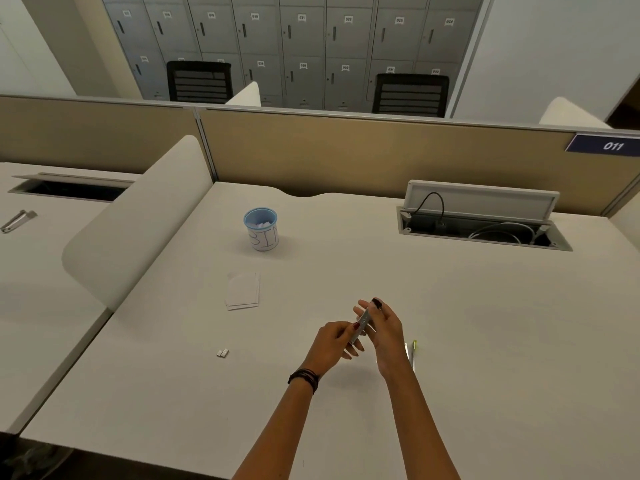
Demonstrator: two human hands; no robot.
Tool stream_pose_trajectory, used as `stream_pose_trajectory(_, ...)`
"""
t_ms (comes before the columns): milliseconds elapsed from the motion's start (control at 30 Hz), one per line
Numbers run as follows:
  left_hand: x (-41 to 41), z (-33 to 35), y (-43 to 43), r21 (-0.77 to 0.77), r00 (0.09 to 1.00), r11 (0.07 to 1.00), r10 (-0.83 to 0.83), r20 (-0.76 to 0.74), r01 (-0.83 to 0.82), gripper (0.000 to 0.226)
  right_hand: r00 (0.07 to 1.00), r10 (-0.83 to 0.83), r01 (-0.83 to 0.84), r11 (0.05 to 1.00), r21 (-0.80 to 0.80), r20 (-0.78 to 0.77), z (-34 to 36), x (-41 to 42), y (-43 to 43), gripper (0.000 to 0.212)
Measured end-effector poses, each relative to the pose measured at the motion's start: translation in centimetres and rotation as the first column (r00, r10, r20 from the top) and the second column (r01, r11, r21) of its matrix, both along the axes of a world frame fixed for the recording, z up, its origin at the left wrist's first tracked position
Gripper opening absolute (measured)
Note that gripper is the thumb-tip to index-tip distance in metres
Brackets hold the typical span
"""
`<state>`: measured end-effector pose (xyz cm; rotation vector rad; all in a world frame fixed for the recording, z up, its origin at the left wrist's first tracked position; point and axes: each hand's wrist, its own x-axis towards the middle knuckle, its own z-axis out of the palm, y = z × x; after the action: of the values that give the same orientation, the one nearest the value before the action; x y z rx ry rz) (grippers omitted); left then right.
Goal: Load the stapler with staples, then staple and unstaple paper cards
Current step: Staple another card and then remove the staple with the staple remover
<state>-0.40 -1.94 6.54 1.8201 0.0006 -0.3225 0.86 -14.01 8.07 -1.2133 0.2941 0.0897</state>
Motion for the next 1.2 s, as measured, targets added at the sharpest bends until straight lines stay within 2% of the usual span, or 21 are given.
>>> stream_pose_trajectory(67,-0.1,-0.1,-0.4,-0.001,1.0,1.0,-0.015,-0.003,0.015,0.035,1.0,0.011,-0.011,0.997,-0.075,-0.006,-0.2,-0.2,-0.3,0.031)
stream_pose_trajectory(267,-0.3,-0.8,-1.8,0.007,0.997,0.997,-0.07,-0.024,0.07,0.037,1.0,-0.008,0.006,0.981,-0.193,-0.011,-0.7,-0.8,-1.9,0.01)
stream_pose_trajectory(400,-0.6,-1.3,-2.6,0.023,0.996,0.996,-0.089,-0.029,0.09,0.031,0.985,-0.17,0.158,0.949,-0.274,-0.018,-1.6,-1.1,-3.4,0.022)
stream_pose_trajectory(533,-0.9,-2.2,-3.0,0.061,0.998,0.996,-0.06,0.027,0.059,0.027,0.931,-0.365,0.331,0.854,-0.402,-0.01,-1.9,-1.8,-6.0,0.021)
stream_pose_trajectory(733,-1.4,-4.3,-3.5,0.135,0.998,0.99,0.04,0.057,-0.047,0.024,0.902,-0.428,0.331,0.768,-0.549,-0.055,-3.4,-3.0,-10.0,0.019)
stream_pose_trajectory(900,-1.9,-5.2,-3.7,0.121,0.996,0.988,0.089,0.026,-0.092,0.024,0.911,-0.407,0.309,0.783,-0.539,-0.07,-3.8,-3.5,-11.0,0.019)
stream_pose_trajectory(1033,-1.6,-5.2,-2.1,0.068,0.971,0.97,0.228,0.078,-0.233,0.021,0.92,-0.386,0.297,0.801,-0.519,-0.069,-3.6,-3.4,-10.7,0.02)
stream_pose_trajectory(1200,-0.6,-5.3,2.0,0.027,0.853,0.865,0.49,0.179,-0.502,0.014,0.929,-0.365,0.282,0.81,-0.514,-0.066,-3.9,-2.7,-9.8,0.024)
